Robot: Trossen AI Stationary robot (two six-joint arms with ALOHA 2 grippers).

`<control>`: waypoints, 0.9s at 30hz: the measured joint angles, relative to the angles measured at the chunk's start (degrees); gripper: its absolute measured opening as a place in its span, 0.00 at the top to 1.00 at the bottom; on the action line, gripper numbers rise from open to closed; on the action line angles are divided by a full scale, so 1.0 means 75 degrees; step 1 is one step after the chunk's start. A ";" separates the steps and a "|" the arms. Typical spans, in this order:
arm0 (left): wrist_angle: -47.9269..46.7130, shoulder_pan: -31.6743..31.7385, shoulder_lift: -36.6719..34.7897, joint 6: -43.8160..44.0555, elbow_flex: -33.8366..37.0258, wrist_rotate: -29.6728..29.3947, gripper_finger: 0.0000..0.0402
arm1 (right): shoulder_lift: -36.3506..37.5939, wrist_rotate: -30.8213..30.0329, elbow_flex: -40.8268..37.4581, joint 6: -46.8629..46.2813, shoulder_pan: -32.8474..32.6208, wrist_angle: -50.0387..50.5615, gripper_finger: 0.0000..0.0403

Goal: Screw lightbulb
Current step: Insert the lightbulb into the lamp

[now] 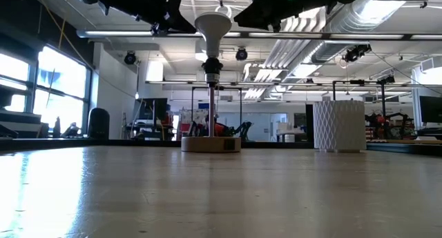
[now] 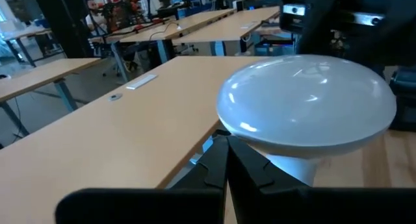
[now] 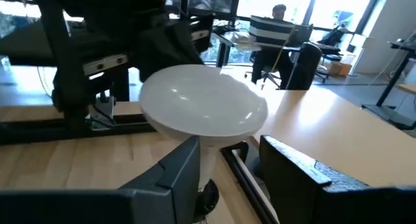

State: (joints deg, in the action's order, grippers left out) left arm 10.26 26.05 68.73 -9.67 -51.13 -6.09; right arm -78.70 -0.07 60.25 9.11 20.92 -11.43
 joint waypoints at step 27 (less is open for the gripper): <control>-0.0696 -0.0462 -0.0154 0.0271 0.0000 -0.1182 1.00 | -0.0510 -0.0614 0.0000 -0.1072 0.0712 -0.0295 0.61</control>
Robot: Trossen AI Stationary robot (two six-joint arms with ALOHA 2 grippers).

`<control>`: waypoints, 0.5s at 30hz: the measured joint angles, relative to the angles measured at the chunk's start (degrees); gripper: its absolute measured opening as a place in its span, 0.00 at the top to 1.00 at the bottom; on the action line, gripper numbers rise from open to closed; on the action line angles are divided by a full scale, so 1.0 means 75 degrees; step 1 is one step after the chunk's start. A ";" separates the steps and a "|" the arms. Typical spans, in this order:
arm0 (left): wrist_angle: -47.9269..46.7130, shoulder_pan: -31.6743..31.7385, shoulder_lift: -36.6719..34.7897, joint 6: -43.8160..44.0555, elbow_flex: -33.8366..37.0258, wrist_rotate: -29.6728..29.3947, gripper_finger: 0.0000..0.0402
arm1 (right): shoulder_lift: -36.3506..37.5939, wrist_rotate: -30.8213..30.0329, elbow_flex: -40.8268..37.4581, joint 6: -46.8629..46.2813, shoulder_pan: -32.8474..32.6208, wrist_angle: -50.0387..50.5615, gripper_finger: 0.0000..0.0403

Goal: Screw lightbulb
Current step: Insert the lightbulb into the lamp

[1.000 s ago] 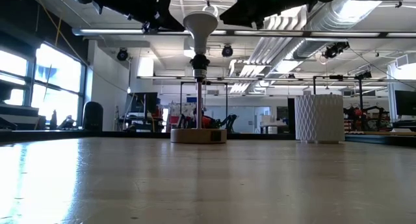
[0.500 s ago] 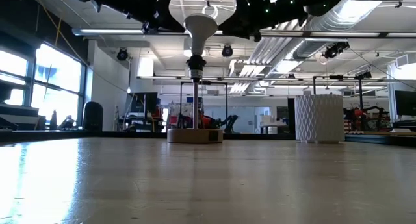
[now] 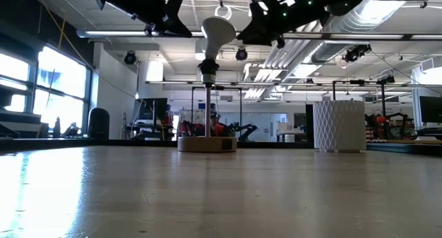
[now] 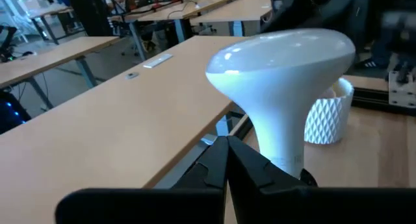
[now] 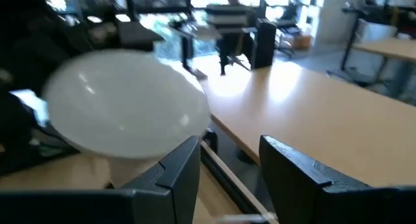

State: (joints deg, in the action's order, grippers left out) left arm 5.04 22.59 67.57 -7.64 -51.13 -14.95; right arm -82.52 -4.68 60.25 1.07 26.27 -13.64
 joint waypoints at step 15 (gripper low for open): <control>-0.0110 -0.0008 0.0000 0.0008 0.0000 0.0138 1.00 | -0.0379 0.1951 0.0000 0.0528 -0.0254 0.1291 0.49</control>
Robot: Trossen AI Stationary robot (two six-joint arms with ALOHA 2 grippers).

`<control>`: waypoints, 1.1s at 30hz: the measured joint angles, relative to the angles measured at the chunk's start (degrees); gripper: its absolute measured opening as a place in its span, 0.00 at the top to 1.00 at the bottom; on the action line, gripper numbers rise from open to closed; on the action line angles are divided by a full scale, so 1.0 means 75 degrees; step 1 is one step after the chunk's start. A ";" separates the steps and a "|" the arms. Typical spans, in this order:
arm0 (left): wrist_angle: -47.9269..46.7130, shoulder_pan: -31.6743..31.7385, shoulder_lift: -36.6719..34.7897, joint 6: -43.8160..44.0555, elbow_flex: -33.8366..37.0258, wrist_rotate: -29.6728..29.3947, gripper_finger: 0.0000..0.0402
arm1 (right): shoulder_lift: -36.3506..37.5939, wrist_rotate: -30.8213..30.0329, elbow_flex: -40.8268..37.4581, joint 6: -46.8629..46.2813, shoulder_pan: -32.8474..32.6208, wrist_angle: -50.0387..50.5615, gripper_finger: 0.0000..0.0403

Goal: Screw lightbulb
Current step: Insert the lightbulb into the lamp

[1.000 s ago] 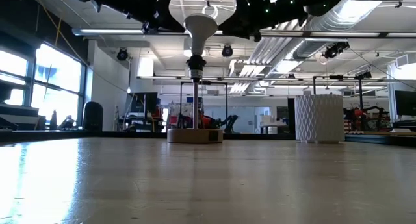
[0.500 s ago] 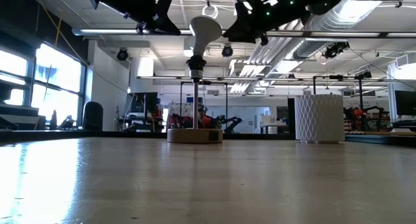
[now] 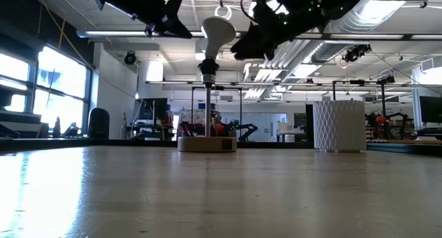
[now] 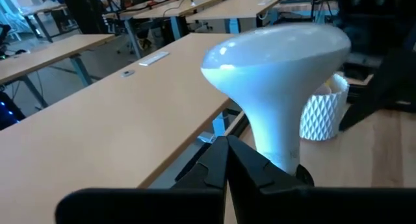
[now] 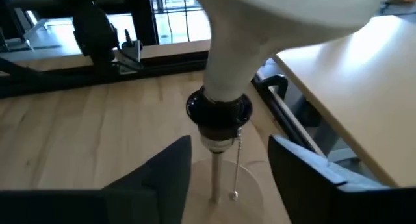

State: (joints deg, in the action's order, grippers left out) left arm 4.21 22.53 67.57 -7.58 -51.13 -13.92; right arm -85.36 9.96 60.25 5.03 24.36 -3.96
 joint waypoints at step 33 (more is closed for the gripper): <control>0.2077 -0.0502 0.0047 0.0328 0.1904 -0.0157 1.00 | -0.1776 0.0610 0.0326 -0.0590 0.0000 -0.4048 0.64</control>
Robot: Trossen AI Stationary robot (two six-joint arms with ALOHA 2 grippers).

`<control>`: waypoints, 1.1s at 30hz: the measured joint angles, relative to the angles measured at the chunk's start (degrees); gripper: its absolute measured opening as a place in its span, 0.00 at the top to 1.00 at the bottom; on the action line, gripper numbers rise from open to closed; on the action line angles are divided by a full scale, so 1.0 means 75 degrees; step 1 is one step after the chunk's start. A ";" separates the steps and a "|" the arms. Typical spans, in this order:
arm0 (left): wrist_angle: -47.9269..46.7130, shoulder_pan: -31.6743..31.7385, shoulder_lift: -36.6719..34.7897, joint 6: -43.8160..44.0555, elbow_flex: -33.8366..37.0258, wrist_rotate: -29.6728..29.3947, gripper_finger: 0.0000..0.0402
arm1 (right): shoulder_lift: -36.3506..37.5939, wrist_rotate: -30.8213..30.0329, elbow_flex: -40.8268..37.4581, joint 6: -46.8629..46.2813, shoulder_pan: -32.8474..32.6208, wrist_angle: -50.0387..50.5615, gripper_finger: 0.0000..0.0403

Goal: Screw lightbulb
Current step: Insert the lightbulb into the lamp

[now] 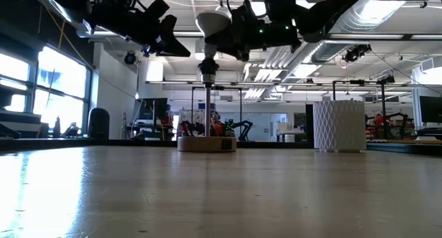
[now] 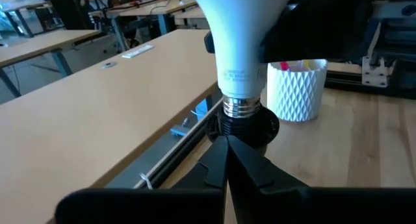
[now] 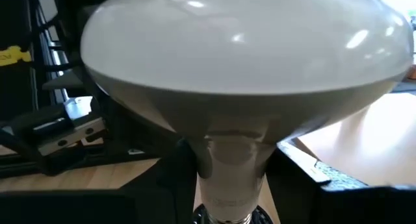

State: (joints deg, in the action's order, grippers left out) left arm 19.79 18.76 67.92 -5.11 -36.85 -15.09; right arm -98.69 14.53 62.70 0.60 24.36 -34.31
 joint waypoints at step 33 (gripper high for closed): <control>0.1582 0.0198 0.1042 -0.0066 0.0203 0.0775 0.61 | -0.0782 0.0725 0.2011 0.0501 0.0210 0.2953 0.65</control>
State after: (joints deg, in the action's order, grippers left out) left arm 31.65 20.25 75.73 -5.61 -35.33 -9.28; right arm -104.55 19.97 77.78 4.36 25.93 -12.17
